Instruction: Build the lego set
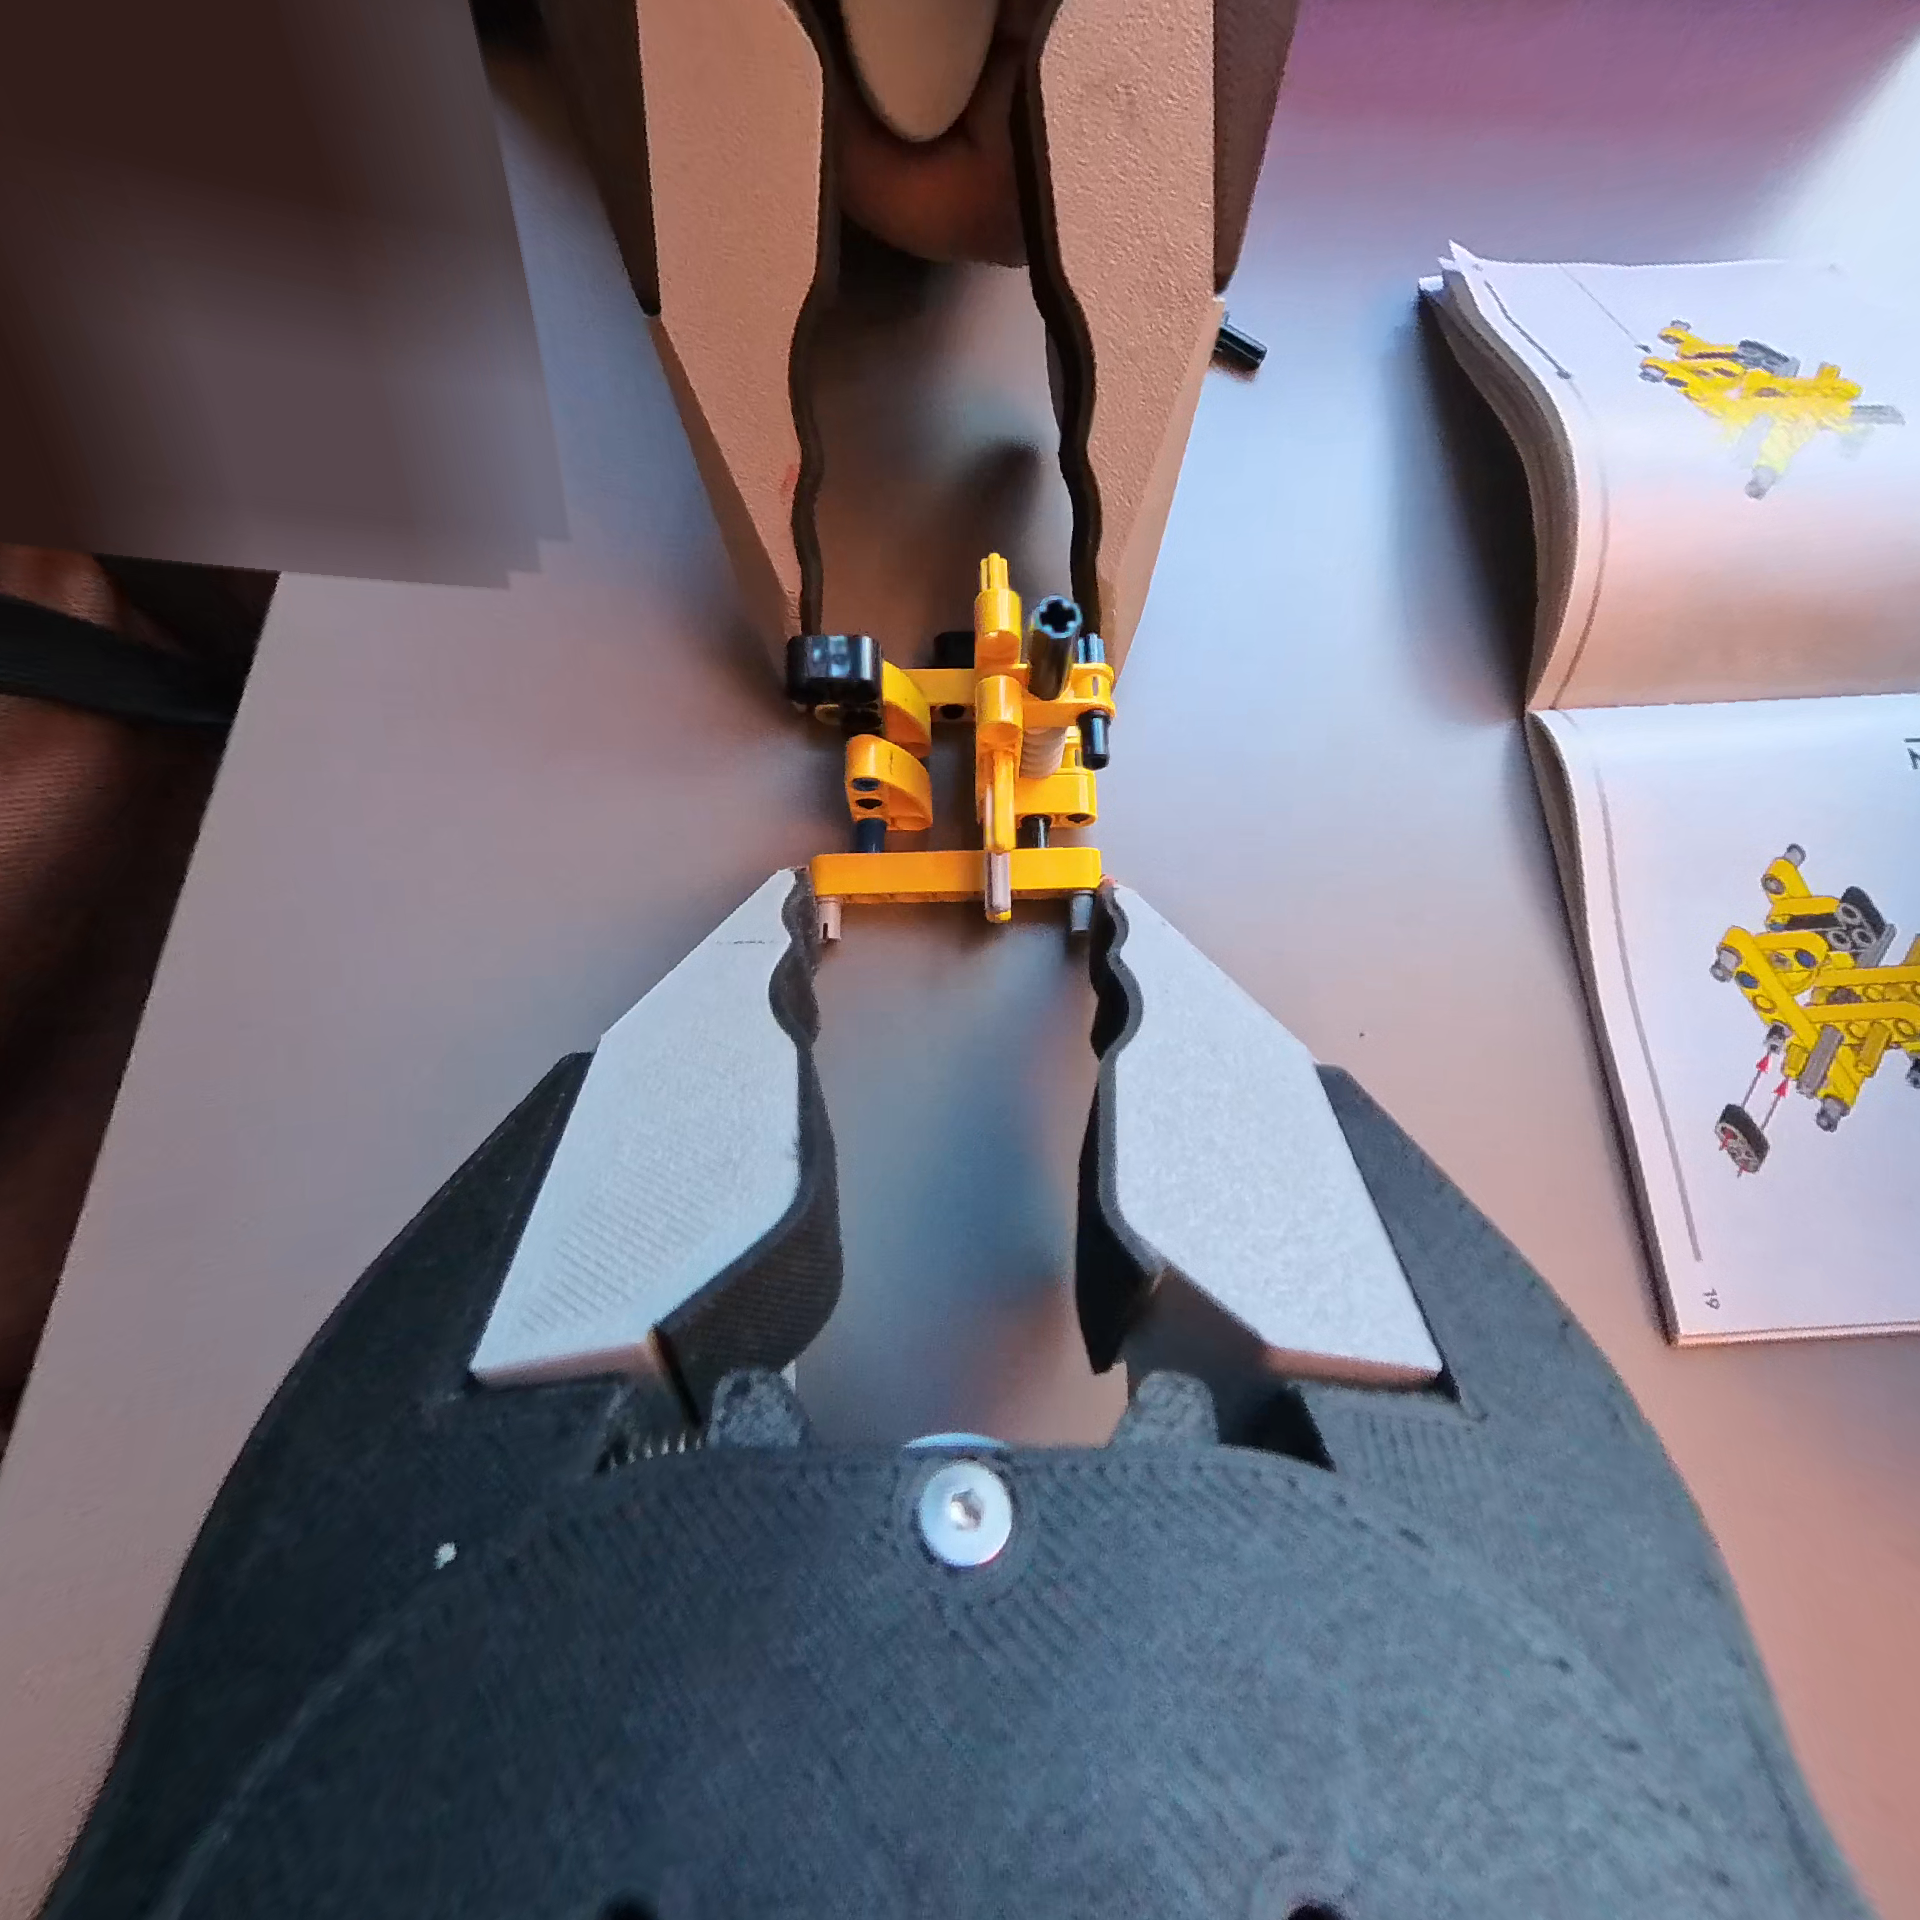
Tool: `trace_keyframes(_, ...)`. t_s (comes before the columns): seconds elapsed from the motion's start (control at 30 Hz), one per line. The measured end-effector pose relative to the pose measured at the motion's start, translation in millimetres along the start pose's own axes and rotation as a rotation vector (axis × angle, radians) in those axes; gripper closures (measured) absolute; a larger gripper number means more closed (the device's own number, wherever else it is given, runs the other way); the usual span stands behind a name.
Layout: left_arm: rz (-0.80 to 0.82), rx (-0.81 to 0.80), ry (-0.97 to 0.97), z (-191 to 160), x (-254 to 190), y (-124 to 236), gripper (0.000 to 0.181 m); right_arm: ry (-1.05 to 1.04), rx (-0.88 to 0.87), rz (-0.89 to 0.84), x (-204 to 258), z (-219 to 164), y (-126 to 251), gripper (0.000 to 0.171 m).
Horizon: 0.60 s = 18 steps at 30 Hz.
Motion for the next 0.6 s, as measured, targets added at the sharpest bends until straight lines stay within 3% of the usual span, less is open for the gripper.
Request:
trace_keyframes(0.27,-0.003,0.027,-0.014,2.7,-1.0,-0.5,0.128,0.045,0.081,-0.009,2.3,6.1,0.1,0.122)
trace_keyframes(0.6,-0.022,0.020,-0.022,3.0,-1.6,-1.7,0.129,0.006,0.017,0.033,2.7,1.0,-0.8,0.122)
Point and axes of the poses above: each gripper's, where its closed fingertips meet, y back along the fingers, z out of its top, x = y × z across the jaws, the point moved 7 cm from there along y, back along the fingers, and after that the axes turned 7 degrees about z, right-handed, at the moved point
